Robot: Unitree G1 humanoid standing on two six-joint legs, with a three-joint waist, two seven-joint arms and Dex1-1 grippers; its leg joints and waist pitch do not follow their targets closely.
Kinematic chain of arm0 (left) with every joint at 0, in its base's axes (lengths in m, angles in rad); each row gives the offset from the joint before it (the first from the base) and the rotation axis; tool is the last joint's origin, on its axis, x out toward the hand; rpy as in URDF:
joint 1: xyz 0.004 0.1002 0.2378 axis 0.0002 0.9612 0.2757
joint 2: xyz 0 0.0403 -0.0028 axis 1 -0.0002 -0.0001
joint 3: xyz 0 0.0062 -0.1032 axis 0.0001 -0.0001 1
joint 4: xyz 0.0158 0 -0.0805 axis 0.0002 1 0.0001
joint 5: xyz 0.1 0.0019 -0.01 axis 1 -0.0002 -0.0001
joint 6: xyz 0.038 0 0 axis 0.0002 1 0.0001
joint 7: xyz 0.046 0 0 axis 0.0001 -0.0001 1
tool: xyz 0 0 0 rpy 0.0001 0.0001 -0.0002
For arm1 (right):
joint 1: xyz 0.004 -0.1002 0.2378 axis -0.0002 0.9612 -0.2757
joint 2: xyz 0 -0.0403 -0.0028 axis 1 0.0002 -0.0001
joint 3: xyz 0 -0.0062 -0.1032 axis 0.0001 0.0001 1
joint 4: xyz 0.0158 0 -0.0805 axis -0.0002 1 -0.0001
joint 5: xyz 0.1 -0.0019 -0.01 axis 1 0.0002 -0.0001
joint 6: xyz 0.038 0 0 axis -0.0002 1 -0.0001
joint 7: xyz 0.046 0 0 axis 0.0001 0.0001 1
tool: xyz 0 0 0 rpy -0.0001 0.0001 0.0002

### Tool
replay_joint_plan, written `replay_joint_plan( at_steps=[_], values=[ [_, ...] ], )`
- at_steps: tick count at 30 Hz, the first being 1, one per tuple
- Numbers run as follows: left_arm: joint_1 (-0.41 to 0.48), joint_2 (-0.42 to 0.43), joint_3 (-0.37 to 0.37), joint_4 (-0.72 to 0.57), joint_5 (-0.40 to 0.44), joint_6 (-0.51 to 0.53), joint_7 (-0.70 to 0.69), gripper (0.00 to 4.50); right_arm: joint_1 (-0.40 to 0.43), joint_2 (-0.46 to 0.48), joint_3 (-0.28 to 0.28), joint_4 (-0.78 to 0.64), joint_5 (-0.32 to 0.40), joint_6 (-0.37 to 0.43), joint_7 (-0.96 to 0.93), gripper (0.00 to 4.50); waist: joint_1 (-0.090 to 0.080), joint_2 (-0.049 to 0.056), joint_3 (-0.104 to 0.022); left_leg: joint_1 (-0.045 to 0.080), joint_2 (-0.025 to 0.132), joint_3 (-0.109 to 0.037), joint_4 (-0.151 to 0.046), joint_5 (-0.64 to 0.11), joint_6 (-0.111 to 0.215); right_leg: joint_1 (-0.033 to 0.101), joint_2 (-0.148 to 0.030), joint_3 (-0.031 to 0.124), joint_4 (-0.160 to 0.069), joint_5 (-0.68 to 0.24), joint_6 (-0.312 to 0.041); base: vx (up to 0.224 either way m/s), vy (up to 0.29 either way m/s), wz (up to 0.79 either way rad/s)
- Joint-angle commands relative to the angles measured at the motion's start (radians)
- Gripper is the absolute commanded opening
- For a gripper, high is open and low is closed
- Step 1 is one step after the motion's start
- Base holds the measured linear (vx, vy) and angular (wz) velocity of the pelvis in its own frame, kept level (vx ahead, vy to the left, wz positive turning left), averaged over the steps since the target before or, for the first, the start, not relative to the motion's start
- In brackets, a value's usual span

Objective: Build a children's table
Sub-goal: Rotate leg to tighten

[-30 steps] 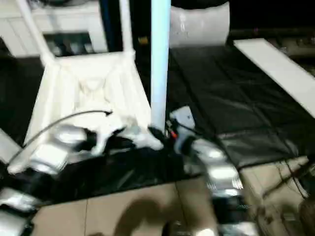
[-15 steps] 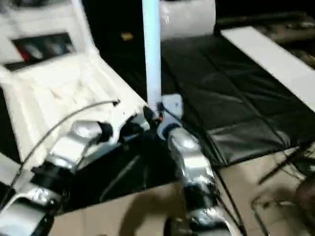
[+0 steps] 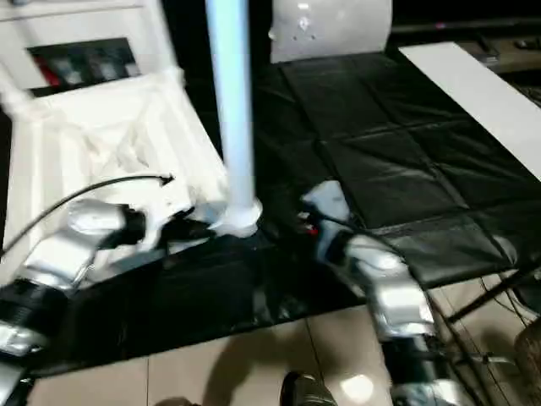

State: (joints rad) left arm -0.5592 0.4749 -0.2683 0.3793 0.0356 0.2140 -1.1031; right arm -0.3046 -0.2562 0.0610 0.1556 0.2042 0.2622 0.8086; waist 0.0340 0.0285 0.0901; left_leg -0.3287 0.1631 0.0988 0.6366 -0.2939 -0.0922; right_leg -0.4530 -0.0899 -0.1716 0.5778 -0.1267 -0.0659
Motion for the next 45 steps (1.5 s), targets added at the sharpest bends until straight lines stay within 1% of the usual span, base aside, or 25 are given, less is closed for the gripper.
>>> replay_joint_plan(
  at_steps=[1, 18, 19, 20, 21, 22, 24, 25, 26, 27, 28, 29, 30, 31, 32, 33, 35, 36, 37, 38, 39, 40, 41, 43, 45],
  values=[
    [-0.017, 0.022, -0.021, 0.04, 0.019, -0.111, -0.034, 0.0, 0.031, -0.026, 0.009, -0.067, 0.038, 0.035, 0.04, 4.49, 0.013, -0.006, -0.096, -0.021, 0.031, 0.017, -0.064, 0.189, 0.165, 0.108, -0.061, 0.066, -0.075, -0.368, -0.051, 0.0, 0.0, 0.0],
    [0.239, -0.161, 0.319, -0.392, -0.218, 0.159, 0.362, 1.28, 0.181, 0.042, -0.021, -0.357, 0.033, 0.241, -0.233, 4.5, 0.012, -0.012, -0.108, -0.036, 0.033, 0.037, -0.066, 0.068, 0.081, 0.106, -0.049, 0.034, -0.103, -0.469, 0.072, 0.0, 0.0, 0.0],
    [0.282, -0.235, 0.35, -0.45, -0.203, 0.176, 0.481, 1.28, 0.183, 0.072, -0.019, -0.36, 0.025, 0.227, -0.273, 4.5, 0.019, -0.026, -0.102, -0.09, 0.031, -0.01, -0.075, 0.038, 0.098, 0.151, -0.08, -0.015, -0.076, -0.44, 0.064, 0.0, 0.0, 0.0],
    [0.282, -0.235, 0.35, -0.45, -0.203, 0.176, 0.481, 1.28, 0.183, 0.072, -0.019, -0.36, 0.025, 0.227, -0.273, 4.5, 0.019, -0.026, -0.102, -0.09, 0.031, -0.01, -0.075, 0.038, 0.098, 0.151, -0.08, -0.015, -0.076, -0.44, 0.064, 0.0, 0.0, 0.0],
    [0.309, -0.264, 0.349, -0.489, -0.178, 0.165, 0.533, 1.28, 0.187, 0.076, -0.004, -0.366, 0.012, 0.22, -0.287, 4.5, 0.0, 0.001, -0.101, -0.074, 0.068, -0.051, -0.085, 0.006, 0.118, 0.141, -0.069, -0.027, -0.094, -0.403, 0.069, -0.018, -0.05, 0.46],
    [0.359, -0.329, 0.346, -0.565, -0.133, 0.202, 0.629, 1.28, 0.196, 0.088, 0.019, -0.377, -0.014, 0.203, -0.312, 4.5, -0.025, 0.042, -0.091, -0.064, 0.162, -0.156, -0.154, -0.112, 0.152, 0.143, -0.043, 0.002, 0.019, -0.295, 0.025, -0.007, -0.087, 0.57],
    [0.378, -0.364, 0.349, -0.594, -0.115, 0.239, 0.684, 1.28, 0.2, 0.095, 0.021, -0.383, -0.021, 0.199, -0.328, 4.5, -0.038, 0.018, -0.074, -0.014, 0.186, -0.21, -0.178, -0.219, 0.189, 0.08, -0.014, 0.054, 0.1, -0.305, -0.079, 0.009, -0.099, 0.59],
    [0.405, -0.411, 0.352, -0.635, -0.129, 0.264, 0.735, 1.28, 0.203, 0.107, 0.013, -0.393, -0.013, 0.212, -0.347, 4.5, -0.028, 0.011, -0.067, -0.017, 0.176, -0.211, -0.176, -0.238, 0.197, 0.079, -0.017, 0.08, 0.11, -0.3, -0.111, 0.064, -0.184, 0.87],
    [0.424, -0.435, 0.349, -0.666, -0.124, 0.276, 0.778, 1.28, 0.204, 0.117, 0.002, -0.404, -0.004, 0.228, -0.366, 4.5, -0.025, 0.001, -0.068, -0.016, 0.153, -0.205, -0.159, -0.213, 0.213, 0.082, -0.026, 0.106, 0.093, -0.29, -0.163, 0.064, -0.184, 0.87],
    [0.433, -0.437, 0.341, -0.676, -0.099, 0.268, 0.8, 1.28, 0.203, 0.126, -0.013, -0.407, 0.005, 0.239, -0.382, 4.5, 0.015, -0.045, -0.069, -0.026, -0.05, -0.036, 0.082, -0.052, 0.129, 0.074, -0.127, 0.075, -0.125, -0.649, -0.183, 0.071, -0.191, 0.85],
    [0.438, -0.431, 0.332, -0.68, -0.069, 0.277, 0.818, 1.28, 0.2, 0.134, -0.027, -0.405, 0.007, 0.243, -0.396, 4.5, 0.015, -0.069, -0.076, -0.039, -0.05, 0.002, 0.107, -0.01, 0.086, 0.083, -0.134, 0.055, -0.121, -0.777, -0.033, 0.028, -0.168, 0.56],
    [0.44, -0.428, 0.328, -0.679, -0.06, 0.281, 0.822, 1.28, 0.198, 0.14, -0.034, -0.404, 0.011, 0.245, -0.401, 4.5, 0.048, -0.075, -0.084, -0.064, -0.047, 0.02, 0.089, 0.025, 0.083, 0.105, -0.117, 0.112, -0.106, -0.826, 0.209, 0.028, -0.168, 0.56],
    [0.442, -0.427, 0.327, -0.679, -0.057, 0.285, 0.823, 1.28, 0.198, 0.142, -0.037, -0.404, 0.013, 0.247, -0.403, 4.5, 0.058, -0.065, -0.086, -0.053, -0.045, 0.031, 0.065, 0.018, 0.114, 0.099, -0.107, 0.185, -0.11, -0.84, 0.285, -0.015, -0.167, 0.38],
    [0.444, -0.425, 0.325, -0.675, -0.051, 0.285, 0.825, 1.28, 0.199, 0.145, -0.041, -0.402, 0.016, 0.236, -0.402, 4.5, 0.089, -0.085, -0.089, -0.072, -0.028, 0.014, 0.062, -0.011, 0.16, 0.138, -0.154, 0.244, -0.087, -0.779, 0.315, -0.015, -0.125, 0.31],
    [0.446, -0.416, 0.318, -0.679, -0.047, 0.288, 0.826, 1.28, 0.204, 0.146, -0.047, -0.412, 0.029, 0.256, -0.401, 4.5, 0.104, -0.074, -0.094, -0.07, -0.011, -0.008, 0.066, -0.005, 0.163, 0.149, -0.199, 0.272, -0.081, -0.715, 0.272, -0.015, -0.125, 0.31],
    [0.449, -0.404, 0.311, -0.689, -0.045, 0.301, 0.829, 1.28, 0.215, 0.144, -0.053, -0.433, 0.05, 0.286, -0.398, 4.5, 0.12, -0.056, -0.088, -0.083, 0.016, -0.049, 0.071, 0.05, 0.151, 0.161, -0.234, 0.267, -0.08, -0.486, 0.038, -0.017, -0.069, 0.13],
    [0.452, -0.401, 0.312, -0.701, -0.04, 0.318, 0.838, 1.28, 0.229, 0.14, -0.047, -0.446, 0.044, 0.285, -0.407, 4.5, 0.127, -0.039, -0.078, -0.052, 0.012, -0.027, 0.003, 0.163, 0.157, 0.13, -0.125, 0.157, -0.082, -0.387, -0.056, 0.0, 0.0, 0.0],
    [0.453, -0.4, 0.31, -0.71, -0.038, 0.328, 0.843, 1.28, 0.234, 0.139, -0.043, -0.451, 0.039, 0.29, -0.418, 4.5, 0.109, -0.022, -0.075, -0.021, 0.062, -0.028, -0.055, 0.156, 0.189, 0.107, -0.049, 0.103, -0.071, -0.392, -0.025, 0.0, 0.0, 0.0],
    [0.46, -0.387, 0.293, -0.713, -0.038, 0.327, 0.824, 1.28, 0.24, 0.137, -0.037, -0.452, 0.033, 0.29, -0.422, 4.5, 0.091, 0.003, -0.093, 0.016, 0.165, -0.071, -0.08, 0.075, 0.199, 0.106, -0.055, 0.096, -0.036, -0.296, -0.02, 0.0, 0.0, 0.0],
    [0.464, -0.379, 0.283, -0.714, -0.039, 0.326, 0.811, 1.28, 0.244, 0.136, -0.034, -0.453, 0.029, 0.289, -0.425, 4.5, 0.091, 0.003, -0.093, 0.016, 0.165, -0.071, -0.08, 0.075, 0.199, 0.106, -0.055, 0.096, -0.036, -0.296, -0.02, 0.0, 0.0, 0.0],
    [0.474, -0.341, 0.24, -0.712, -0.056, 0.32, 0.739, 1.28, 0.255, 0.142, -0.03, -0.448, 0.013, 0.294, -0.445, 4.5, 0.068, 0.008, -0.084, 0.007, 0.192, -0.065, -0.121, -0.138, 0.178, 0.104, -0.063, 0.115, 0.018, -0.173, -0.015, 0.0, 0.0, 0.0],
    [0.475, -0.333, 0.234, -0.711, -0.063, 0.312, 0.722, 1.28, 0.257, 0.141, -0.029, -0.447, 0.008, 0.294, -0.448, 4.5, 0.063, -0.002, -0.075, 0.001, 0.171, -0.049, -0.123, -0.21, 0.155, 0.108, -0.077, 0.128, 0.0, -0.208, -0.017, -0.061, 0.024, 0.05],
    [0.477, -0.313, 0.22, -0.709, -0.084, 0.289, 0.671, 1.47, 0.26, 0.138, -0.027, -0.443, -0.006, 0.295, -0.457, 4.5, 0.058, -0.018, -0.06, 0.005, 0.101, -0.016, -0.103, -0.318, 0.078, 0.114, -0.112, 0.139, -0.07, -0.463, -0.009, -0.061, 0.024, 0.05],
    [0.463, -0.279, 0.221, -0.696, -0.129, 0.28, 0.592, 1.47, 0.26, 0.13, -0.03, -0.43, -0.015, 0.285, -0.457, 4.5, 0.058, -0.033, -0.054, 0.032, 0.038, 0.014, -0.056, -0.216, 0.065, 0.105, -0.13, 0.12, -0.151, -0.859, 0.08, 0.0, 0.0, 0.0],
    [0.441, -0.237, 0.221, -0.669, -0.147, 0.304, 0.55, 1.47, 0.254, 0.113, -0.037, -0.422, -0.009, 0.274, -0.445, 4.5, 0.04, -0.019, -0.065, 0.028, 0.046, 0.014, -0.073, -0.17, 0.082, 0.117, -0.092, 0.07, -0.167, -0.813, 0.154, 0.0, 0.0, 0.0]
  ],
)
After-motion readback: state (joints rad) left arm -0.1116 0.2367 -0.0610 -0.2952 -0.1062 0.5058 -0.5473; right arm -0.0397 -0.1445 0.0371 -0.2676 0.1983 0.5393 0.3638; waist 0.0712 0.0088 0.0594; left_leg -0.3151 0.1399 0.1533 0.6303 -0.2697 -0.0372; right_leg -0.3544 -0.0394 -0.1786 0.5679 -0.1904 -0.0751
